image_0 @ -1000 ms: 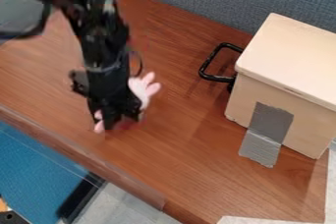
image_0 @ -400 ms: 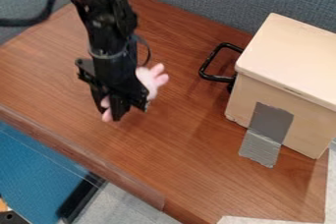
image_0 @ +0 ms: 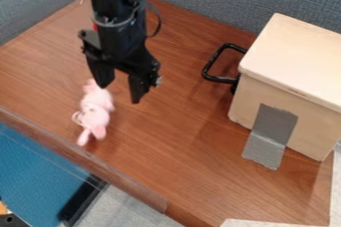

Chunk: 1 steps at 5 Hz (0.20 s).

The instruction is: Move the pink toy rabbit from the top of the drawer to bottom left of the table

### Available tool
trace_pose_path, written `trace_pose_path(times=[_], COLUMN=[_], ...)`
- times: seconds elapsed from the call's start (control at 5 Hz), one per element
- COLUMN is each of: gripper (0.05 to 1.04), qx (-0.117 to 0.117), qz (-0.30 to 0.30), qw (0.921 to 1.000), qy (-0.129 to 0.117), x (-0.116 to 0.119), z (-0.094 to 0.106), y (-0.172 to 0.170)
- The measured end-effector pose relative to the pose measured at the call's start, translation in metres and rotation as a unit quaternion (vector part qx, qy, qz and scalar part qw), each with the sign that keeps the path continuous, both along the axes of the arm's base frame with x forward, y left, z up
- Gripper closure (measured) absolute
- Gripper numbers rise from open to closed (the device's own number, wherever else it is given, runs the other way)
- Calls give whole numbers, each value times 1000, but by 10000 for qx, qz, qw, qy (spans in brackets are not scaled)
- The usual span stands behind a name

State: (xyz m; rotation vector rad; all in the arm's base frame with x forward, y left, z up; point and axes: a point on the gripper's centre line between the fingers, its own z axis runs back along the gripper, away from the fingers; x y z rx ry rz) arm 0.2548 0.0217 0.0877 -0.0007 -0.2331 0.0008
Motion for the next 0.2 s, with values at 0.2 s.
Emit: trace_pose_path(times=[0.2], gripper=[81], qx=[-42], qz=[-28], qw=[10000], qy=[48], x=[-1], z=[0], y=[-2])
